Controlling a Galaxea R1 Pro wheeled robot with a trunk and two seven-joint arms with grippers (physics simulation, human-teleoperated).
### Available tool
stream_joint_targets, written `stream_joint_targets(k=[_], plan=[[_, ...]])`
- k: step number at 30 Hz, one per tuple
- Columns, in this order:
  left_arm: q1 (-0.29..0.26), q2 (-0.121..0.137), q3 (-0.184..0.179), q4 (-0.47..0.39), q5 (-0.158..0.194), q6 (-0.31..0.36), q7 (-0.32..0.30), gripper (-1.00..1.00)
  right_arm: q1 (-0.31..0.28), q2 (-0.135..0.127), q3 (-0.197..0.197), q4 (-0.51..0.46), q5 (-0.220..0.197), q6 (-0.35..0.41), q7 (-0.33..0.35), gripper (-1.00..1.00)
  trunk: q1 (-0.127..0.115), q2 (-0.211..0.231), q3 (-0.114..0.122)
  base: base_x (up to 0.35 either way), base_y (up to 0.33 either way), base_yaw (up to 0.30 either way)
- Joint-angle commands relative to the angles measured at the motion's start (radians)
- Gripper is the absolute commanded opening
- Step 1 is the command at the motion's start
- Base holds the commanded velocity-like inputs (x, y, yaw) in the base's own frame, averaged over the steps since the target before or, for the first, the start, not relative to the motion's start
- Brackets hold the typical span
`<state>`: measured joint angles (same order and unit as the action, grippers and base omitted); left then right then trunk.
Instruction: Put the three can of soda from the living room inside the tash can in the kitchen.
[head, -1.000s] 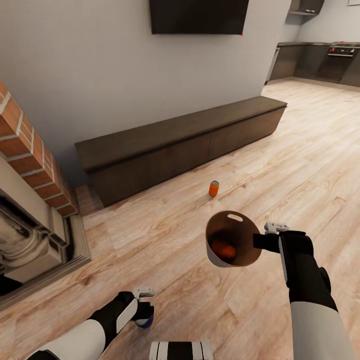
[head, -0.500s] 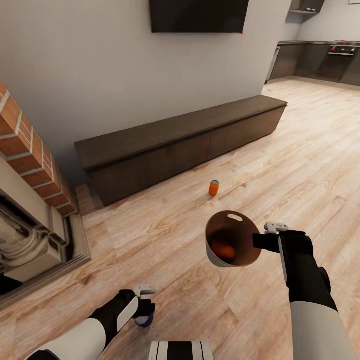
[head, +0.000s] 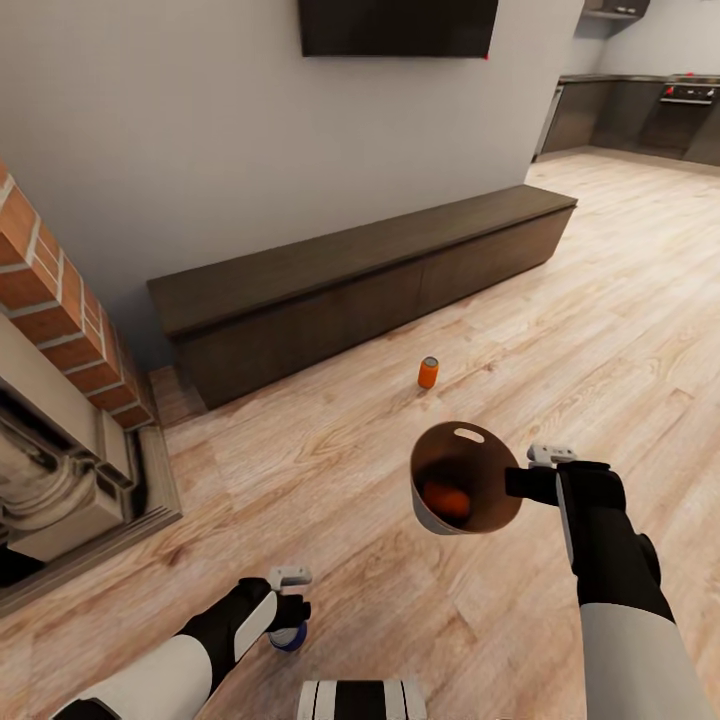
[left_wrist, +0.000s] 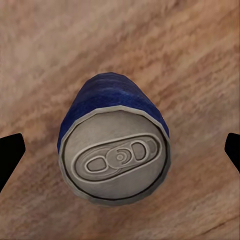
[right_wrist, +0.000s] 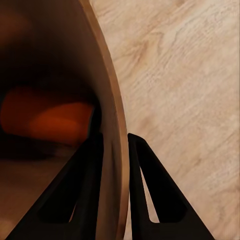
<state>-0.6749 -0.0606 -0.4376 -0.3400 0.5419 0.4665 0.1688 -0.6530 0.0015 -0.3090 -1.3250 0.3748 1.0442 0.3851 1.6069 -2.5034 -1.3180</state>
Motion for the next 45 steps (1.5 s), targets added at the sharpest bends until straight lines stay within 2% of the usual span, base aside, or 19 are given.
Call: stream_joint_targets(k=[1,8,16,22,25,36,39,45], plan=[[0.000,0.000,0.000,0.000,0.000,-0.003,0.000,1.00,0.000,0.000,0.003,0.000,-0.022,0.003,0.006,-1.00,0.000,0.000,-0.004,0.000,0.000,0.000],[0.000,0.001,-0.001,0.001,0.000,-0.007,0.000,1.00,0.000,0.000,0.008,0.000,-0.023,0.003,0.006,-1.00,0.001,-0.001,-0.008,0.000,0.000,0.000],[0.000,0.000,0.000,0.001,0.000,-0.009,0.000,1.00,0.000,0.000,0.009,0.000,-0.023,0.003,0.006,-1.00,0.004,-0.002,-0.039,0.000,0.000,0.000],[0.000,-0.001,0.000,0.001,0.000,-0.014,0.000,1.00,0.000,0.000,0.008,0.000,-0.023,0.003,0.006,-1.00,0.004,-0.002,-0.039,0.000,0.000,0.000],[0.000,-0.001,-0.001,0.001,0.000,-0.015,0.000,1.00,0.000,0.000,0.009,0.000,-0.023,0.003,0.006,-1.00,0.006,-0.003,-0.050,0.000,0.000,0.000],[0.000,-0.001,-0.002,-0.002,0.000,-0.016,0.000,1.00,0.000,0.001,0.010,0.000,-0.023,0.003,0.006,-1.00,0.006,-0.003,-0.050,0.000,0.000,0.000],[0.000,-0.001,-0.002,-0.002,0.000,-0.016,0.000,1.00,0.000,0.000,0.010,0.000,-0.022,0.003,0.006,-1.00,0.007,-0.004,-0.062,0.000,0.000,0.000],[0.000,-0.001,-0.004,-0.004,0.000,-0.014,0.000,1.00,0.000,0.001,0.014,0.000,-0.023,0.003,0.006,-1.00,0.007,-0.004,-0.062,0.000,0.000,0.000]])
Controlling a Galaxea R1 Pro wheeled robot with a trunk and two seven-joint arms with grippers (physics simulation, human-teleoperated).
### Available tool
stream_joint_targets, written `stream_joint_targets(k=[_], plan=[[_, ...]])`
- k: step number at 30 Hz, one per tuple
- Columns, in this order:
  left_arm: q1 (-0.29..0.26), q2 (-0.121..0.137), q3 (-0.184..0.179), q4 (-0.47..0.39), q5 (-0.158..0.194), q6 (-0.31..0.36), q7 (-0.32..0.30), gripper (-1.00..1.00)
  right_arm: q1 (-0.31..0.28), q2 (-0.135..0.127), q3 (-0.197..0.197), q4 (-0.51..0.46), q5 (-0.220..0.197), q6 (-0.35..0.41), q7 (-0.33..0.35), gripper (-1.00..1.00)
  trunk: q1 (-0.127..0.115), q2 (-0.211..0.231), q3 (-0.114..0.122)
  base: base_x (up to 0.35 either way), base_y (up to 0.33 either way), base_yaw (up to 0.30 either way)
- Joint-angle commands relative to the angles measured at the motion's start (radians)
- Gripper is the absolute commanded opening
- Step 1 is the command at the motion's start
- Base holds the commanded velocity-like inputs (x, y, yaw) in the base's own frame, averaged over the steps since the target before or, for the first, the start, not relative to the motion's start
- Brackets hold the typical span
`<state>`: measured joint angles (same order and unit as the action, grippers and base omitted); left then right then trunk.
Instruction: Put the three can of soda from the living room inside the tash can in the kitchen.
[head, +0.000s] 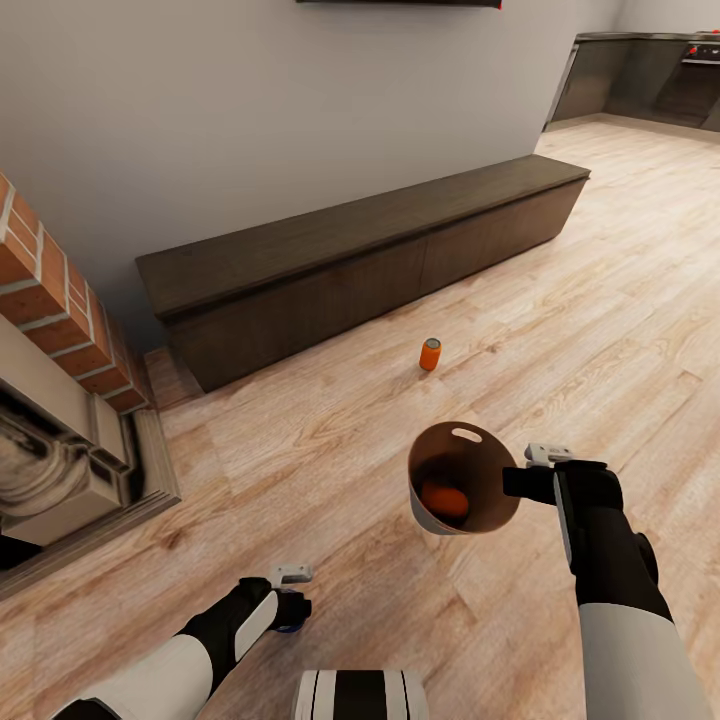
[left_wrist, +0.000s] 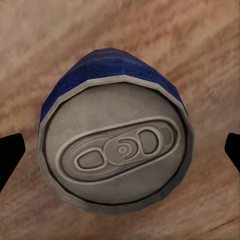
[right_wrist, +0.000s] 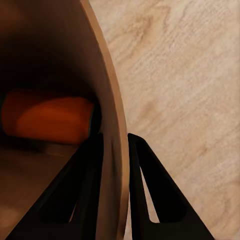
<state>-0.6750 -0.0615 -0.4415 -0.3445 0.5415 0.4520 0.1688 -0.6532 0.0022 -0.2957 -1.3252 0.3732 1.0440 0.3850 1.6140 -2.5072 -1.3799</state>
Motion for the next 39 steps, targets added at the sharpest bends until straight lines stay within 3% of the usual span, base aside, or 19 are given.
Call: stream_joint_targets(k=[1,20,21,36,39], plan=[[0.000,0.000,0.000,0.000,0.000,0.000,0.000,1.00,0.000,0.000,0.001,0.000,-0.021,0.003,0.006,-1.00,0.000,0.000,0.000,0.000,0.000,0.000],[-0.003,0.000,0.001,-0.001,0.000,0.000,0.000,1.00,-0.001,0.001,0.003,0.000,-0.022,0.003,0.006,-1.00,0.001,-0.001,-0.012,0.000,0.000,0.000],[-0.003,0.000,0.001,-0.001,0.000,0.000,0.000,-1.00,0.000,0.001,0.003,0.000,-0.022,0.003,0.006,-1.00,0.001,-0.001,-0.012,0.000,0.000,0.000],[-0.002,0.000,0.001,-0.001,0.000,0.000,-0.001,-1.00,0.000,0.001,0.003,0.000,-0.022,0.003,0.006,-1.00,0.001,-0.001,-0.012,0.000,0.000,0.000],[-0.002,-0.001,-0.001,-0.005,0.000,-0.002,-0.001,-1.00,0.000,0.001,0.003,0.000,-0.022,0.003,0.006,-1.00,0.000,0.000,0.000,0.000,0.000,0.000]])
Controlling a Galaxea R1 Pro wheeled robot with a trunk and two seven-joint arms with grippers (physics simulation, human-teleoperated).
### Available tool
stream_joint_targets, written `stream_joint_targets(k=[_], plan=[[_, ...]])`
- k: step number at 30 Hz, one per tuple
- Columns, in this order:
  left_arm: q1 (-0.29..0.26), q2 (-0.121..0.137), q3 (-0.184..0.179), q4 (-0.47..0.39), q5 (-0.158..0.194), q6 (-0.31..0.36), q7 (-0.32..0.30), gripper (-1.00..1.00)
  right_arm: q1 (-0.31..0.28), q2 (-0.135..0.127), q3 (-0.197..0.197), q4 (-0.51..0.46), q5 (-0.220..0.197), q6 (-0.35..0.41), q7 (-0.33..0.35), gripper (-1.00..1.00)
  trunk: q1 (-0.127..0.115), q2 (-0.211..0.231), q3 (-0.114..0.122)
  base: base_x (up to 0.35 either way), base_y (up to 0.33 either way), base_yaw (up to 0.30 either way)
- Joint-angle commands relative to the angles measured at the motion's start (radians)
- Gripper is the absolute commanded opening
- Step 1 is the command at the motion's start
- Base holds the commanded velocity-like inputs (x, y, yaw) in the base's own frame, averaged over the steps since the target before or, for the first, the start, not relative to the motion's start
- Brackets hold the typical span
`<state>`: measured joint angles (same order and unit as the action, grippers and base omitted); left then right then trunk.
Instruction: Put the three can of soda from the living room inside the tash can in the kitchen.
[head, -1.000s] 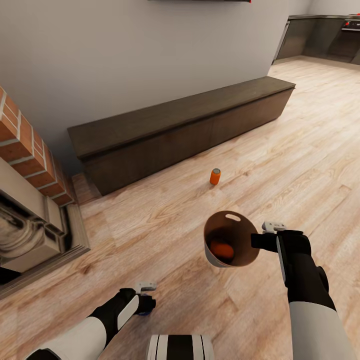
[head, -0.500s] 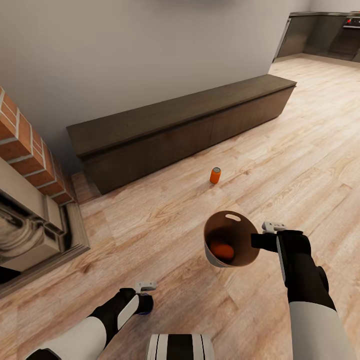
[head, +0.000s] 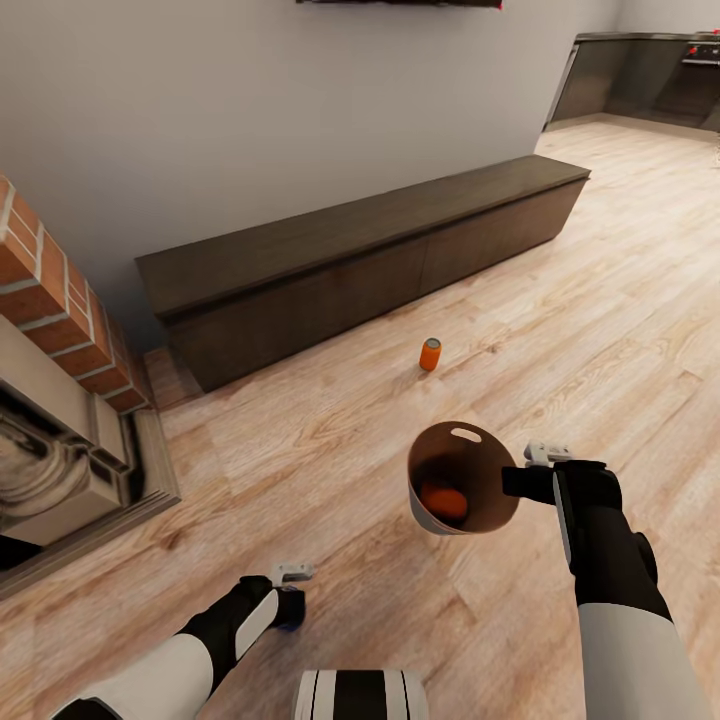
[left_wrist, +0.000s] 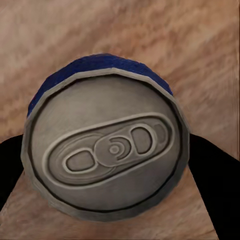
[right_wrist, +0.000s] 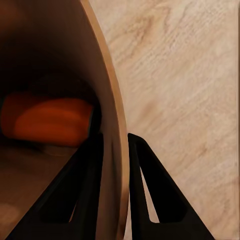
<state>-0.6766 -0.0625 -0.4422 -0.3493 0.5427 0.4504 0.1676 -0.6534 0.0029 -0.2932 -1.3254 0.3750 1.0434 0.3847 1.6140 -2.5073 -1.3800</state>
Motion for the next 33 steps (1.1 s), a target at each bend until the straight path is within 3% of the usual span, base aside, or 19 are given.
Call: stream_joint_targets(k=[1,16,24,29,33], plan=[[0.000,0.000,-0.001,-0.008,-0.001,-0.002,0.000,-1.00,0.000,0.000,0.000,0.000,-0.024,0.004,0.006,-1.00,0.000,0.000,0.004,0.000,0.000,0.000],[0.003,0.002,-0.006,-0.066,-0.005,-0.004,-0.031,-1.00,0.000,0.000,0.000,0.001,-0.024,0.004,0.006,-1.00,-0.007,0.004,0.062,0.000,0.000,0.000],[0.003,0.007,-0.007,-0.173,-0.004,0.015,-0.037,-1.00,-0.001,0.000,0.003,0.007,-0.023,0.004,0.006,-1.00,-0.011,0.006,0.093,0.000,0.000,0.000],[0.003,0.007,-0.005,-0.200,-0.003,0.048,-0.037,-1.00,-0.002,-0.001,0.006,0.013,-0.022,0.004,0.005,-1.00,-0.013,0.007,0.112,0.000,0.000,0.000],[0.003,0.006,-0.005,-0.275,-0.003,0.104,-0.036,-1.00,-0.002,-0.001,0.006,0.015,-0.022,0.004,0.003,-1.00,-0.022,0.021,0.126,0.000,0.000,0.000]])
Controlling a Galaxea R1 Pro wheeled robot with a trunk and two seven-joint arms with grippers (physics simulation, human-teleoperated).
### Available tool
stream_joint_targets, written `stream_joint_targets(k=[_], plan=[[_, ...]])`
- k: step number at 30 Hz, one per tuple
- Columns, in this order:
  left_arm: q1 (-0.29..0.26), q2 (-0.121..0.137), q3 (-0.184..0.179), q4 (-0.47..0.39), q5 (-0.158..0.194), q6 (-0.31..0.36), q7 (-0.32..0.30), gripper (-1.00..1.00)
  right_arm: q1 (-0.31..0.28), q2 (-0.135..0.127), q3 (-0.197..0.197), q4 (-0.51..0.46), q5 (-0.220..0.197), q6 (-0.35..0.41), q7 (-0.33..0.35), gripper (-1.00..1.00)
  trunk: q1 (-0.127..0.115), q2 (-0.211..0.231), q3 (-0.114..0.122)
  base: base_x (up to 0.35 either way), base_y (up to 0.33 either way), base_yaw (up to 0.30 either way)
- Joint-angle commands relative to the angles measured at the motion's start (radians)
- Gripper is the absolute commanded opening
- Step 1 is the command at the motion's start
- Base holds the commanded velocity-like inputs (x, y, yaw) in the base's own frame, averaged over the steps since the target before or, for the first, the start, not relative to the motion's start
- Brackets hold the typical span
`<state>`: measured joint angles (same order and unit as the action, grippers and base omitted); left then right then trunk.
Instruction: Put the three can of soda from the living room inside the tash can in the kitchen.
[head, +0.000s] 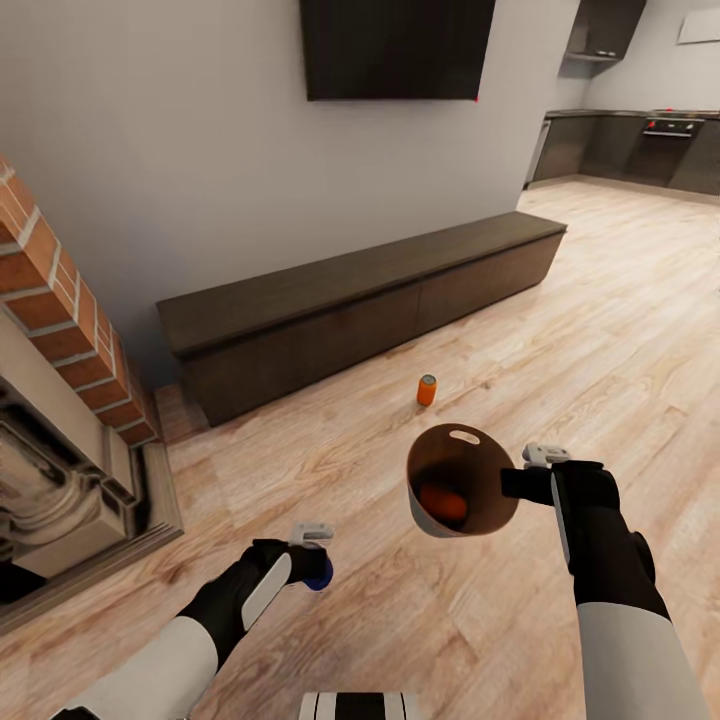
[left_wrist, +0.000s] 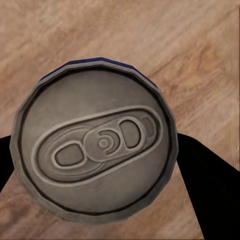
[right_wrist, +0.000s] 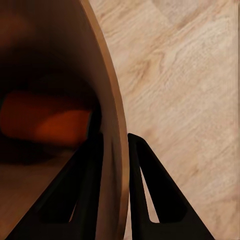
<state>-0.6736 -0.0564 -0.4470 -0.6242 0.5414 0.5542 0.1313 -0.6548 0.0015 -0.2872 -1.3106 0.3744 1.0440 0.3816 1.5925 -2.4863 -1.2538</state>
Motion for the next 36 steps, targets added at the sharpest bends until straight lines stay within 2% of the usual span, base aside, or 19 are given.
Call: stream_joint_targets(k=[1,5,9,10,14,23,26,31,36], plan=[[0.000,0.001,0.001,-0.039,-0.001,0.029,0.001,-1.00,-0.001,0.000,0.000,0.000,-0.022,0.003,0.005,-1.00,-0.004,0.007,0.003,0.000,0.000,0.000],[0.000,0.002,0.002,-0.115,-0.002,0.098,0.004,-1.00,-0.001,0.000,-0.001,0.000,-0.021,0.003,0.000,-1.00,-0.019,0.035,0.016,0.000,0.000,0.000],[0.000,0.002,0.001,-0.188,-0.004,0.196,0.007,-1.00,-0.003,0.000,-0.002,0.001,-0.021,0.003,-0.018,-1.00,-0.035,0.063,0.028,0.000,0.000,0.000],[0.000,0.003,0.001,-0.220,-0.005,0.235,0.009,-1.00,-0.003,0.000,-0.002,0.002,-0.021,0.003,-0.045,-1.00,-0.038,0.070,0.031,0.000,0.000,0.000],[0.000,0.003,0.004,-0.300,-0.007,0.307,0.011,-1.00,-0.003,0.002,-0.003,0.002,-0.025,0.003,-0.149,-1.00,-0.054,0.098,0.044,0.000,0.000,0.000],[0.002,0.005,0.008,-0.424,0.000,0.380,0.008,-1.00,-0.004,0.007,-0.001,0.013,-0.027,0.003,-0.297,-1.00,-0.088,0.161,0.072,0.000,0.000,0.000],[0.002,0.006,0.010,-0.468,0.001,0.416,0.006,-1.00,-0.004,0.026,-0.001,0.016,-0.025,0.003,-0.362,-1.00,-0.100,0.182,0.082,0.000,0.000,0.000],[0.002,0.006,0.013,-0.488,0.003,0.433,0.002,-1.00,-0.005,0.056,0.000,0.017,-0.023,0.003,-0.442,-1.00,-0.119,0.217,0.097,0.000,0.000,0.000],[0.002,0.005,0.013,-0.492,0.004,0.437,-0.002,-1.00,-0.005,0.065,0.018,0.026,-0.023,0.003,-0.469,-1.00,-0.138,0.252,0.113,0.000,0.000,0.000]])
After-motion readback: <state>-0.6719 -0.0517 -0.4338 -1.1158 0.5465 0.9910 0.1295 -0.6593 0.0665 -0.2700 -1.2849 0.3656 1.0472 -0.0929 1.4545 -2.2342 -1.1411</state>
